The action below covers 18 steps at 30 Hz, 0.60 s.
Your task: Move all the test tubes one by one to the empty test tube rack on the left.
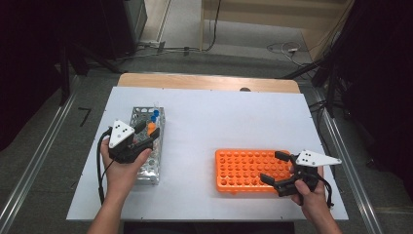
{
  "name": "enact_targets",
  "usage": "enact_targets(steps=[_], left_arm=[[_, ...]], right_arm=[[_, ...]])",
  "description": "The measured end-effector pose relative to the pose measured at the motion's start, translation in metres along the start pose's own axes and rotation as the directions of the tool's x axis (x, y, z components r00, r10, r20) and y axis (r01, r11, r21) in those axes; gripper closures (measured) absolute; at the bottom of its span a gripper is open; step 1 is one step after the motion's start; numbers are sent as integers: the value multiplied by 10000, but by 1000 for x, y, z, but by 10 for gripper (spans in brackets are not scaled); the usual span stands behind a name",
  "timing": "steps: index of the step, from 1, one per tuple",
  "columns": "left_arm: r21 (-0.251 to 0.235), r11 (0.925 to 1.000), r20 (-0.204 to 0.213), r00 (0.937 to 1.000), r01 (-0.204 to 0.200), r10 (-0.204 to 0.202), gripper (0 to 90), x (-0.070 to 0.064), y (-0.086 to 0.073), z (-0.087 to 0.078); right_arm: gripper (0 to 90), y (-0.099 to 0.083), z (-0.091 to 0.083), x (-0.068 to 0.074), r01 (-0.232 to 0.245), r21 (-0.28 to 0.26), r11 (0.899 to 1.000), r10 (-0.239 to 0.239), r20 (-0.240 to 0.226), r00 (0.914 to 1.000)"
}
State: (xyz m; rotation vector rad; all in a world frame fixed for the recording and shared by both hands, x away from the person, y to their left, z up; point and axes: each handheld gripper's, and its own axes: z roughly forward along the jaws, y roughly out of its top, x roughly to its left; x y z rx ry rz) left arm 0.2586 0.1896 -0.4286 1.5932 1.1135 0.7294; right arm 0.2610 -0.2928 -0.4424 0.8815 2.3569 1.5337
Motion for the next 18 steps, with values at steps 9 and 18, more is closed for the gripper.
enact_targets(steps=[9,18], left_arm=[[-168,9993,976,9948,322,-304,189,-3,-1,-15],[88,9997,1719,9849,216,-228,26,-6,-10,-28]], right_arm=[[0,-3,-4,-8,7,-24,10000,-6,334,9994],[0,-8,-12,-21,-132,-89,9999,138,783,9968]])
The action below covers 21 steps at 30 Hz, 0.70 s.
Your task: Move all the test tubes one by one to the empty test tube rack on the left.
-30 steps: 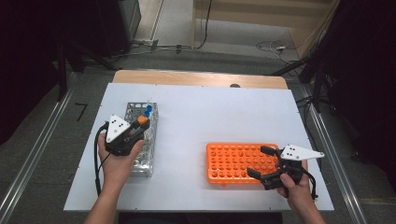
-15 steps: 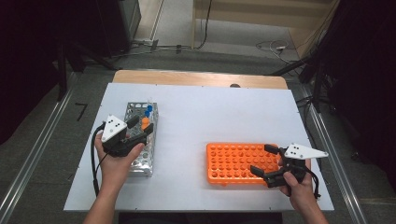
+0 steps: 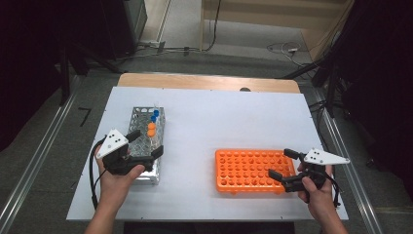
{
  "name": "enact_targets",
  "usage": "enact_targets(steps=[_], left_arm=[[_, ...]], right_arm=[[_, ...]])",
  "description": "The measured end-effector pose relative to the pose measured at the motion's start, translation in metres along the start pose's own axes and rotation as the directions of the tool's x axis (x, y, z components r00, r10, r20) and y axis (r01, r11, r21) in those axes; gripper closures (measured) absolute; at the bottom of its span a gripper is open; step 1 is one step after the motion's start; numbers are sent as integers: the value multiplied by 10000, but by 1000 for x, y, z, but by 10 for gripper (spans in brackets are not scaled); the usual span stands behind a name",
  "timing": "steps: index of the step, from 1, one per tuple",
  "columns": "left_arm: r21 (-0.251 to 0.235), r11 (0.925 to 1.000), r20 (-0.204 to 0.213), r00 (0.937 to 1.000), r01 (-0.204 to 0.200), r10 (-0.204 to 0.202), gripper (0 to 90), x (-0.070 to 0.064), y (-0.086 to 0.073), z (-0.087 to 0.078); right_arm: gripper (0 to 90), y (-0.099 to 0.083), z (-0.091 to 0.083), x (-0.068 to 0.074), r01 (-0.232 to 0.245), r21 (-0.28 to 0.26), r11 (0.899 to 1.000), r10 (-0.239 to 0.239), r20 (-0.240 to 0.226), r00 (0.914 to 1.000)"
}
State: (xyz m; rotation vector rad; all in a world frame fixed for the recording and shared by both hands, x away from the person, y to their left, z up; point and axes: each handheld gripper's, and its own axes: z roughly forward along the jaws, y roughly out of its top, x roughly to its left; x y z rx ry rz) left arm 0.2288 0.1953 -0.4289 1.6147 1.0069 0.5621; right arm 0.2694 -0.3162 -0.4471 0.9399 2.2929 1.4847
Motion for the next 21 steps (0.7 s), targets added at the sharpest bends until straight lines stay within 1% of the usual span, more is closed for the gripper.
enact_targets(steps=[2,6,8,11,13,16,18,20,21], left_arm=[[-6,10000,49,10000,-5,5,6,1,-3,-4],[-188,9996,196,9996,216,-212,0,6,-7,-15],[-271,9993,313,9992,257,-248,0,8,-10,-20],[-267,9993,343,9991,242,-233,0,10,-13,-26],[-348,9988,442,9985,334,-318,0,12,-15,-29],[-378,9990,477,9986,255,-237,0,12,-18,-35],[-397,9990,509,9985,221,-201,0,14,-20,-40],[-433,9985,570,9979,335,-310,0,17,-21,-44],[-437,9984,600,9976,367,-340,0,18,-22,-46]], right_arm=[[0,-2,-2,-5,-64,-6,10000,64,129,9999],[0,-5,-5,-13,-215,-22,9998,216,283,9994],[0,-6,-7,-17,-320,-34,9995,321,345,9989],[0,-9,-10,-22,-431,-88,9990,434,446,9981],[0,-10,-12,-25,-468,-106,9988,473,511,9976],[0,-14,-14,-31,-503,-160,9986,512,668,9965],[0,-17,-16,-36,-576,-219,9981,591,713,9957],[0,-21,-18,-40,-744,-252,9969,760,695,9947],[0,-23,-18,-42,-742,-266,9969,759,688,9947]])
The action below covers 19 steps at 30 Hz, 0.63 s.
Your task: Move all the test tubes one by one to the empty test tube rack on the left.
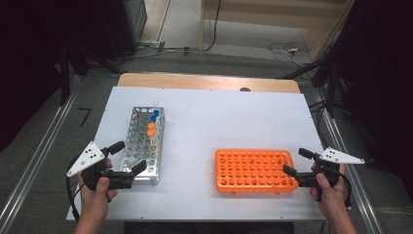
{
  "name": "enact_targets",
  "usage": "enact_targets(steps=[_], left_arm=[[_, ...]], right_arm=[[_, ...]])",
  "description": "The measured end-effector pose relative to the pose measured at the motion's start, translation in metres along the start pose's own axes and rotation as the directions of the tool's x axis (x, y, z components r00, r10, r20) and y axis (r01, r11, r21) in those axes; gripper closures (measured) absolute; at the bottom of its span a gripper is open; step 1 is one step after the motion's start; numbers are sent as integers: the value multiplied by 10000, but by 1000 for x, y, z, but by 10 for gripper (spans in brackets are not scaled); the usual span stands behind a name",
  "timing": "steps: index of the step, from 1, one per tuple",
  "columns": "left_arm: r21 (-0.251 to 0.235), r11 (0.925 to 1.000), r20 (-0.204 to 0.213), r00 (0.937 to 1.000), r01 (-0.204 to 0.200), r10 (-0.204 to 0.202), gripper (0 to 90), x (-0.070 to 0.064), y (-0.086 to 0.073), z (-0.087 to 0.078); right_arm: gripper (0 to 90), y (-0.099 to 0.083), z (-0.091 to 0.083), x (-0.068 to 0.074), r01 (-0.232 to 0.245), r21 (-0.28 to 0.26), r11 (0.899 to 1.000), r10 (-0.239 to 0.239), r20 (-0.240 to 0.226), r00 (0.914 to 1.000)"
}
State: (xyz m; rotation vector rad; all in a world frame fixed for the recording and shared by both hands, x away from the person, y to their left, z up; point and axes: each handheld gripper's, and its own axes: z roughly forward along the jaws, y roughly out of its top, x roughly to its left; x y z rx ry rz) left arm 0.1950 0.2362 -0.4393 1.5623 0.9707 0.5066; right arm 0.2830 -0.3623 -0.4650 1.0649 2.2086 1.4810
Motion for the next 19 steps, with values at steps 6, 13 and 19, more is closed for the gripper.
enact_targets(steps=[6,13,19], left_arm=[[-7,10000,22,10000,-52,52,0,5,-9,-13],[-71,9999,161,9998,81,-80,0,13,-13,-19],[-53,10000,155,9999,68,-67,0,14,-13,-17]], right_arm=[[0,-6,-2,-6,127,14,9999,-127,124,9998],[0,-11,-7,-12,120,1,9999,-120,283,9995],[0,-11,-6,-12,109,89,9999,-112,283,9995]])
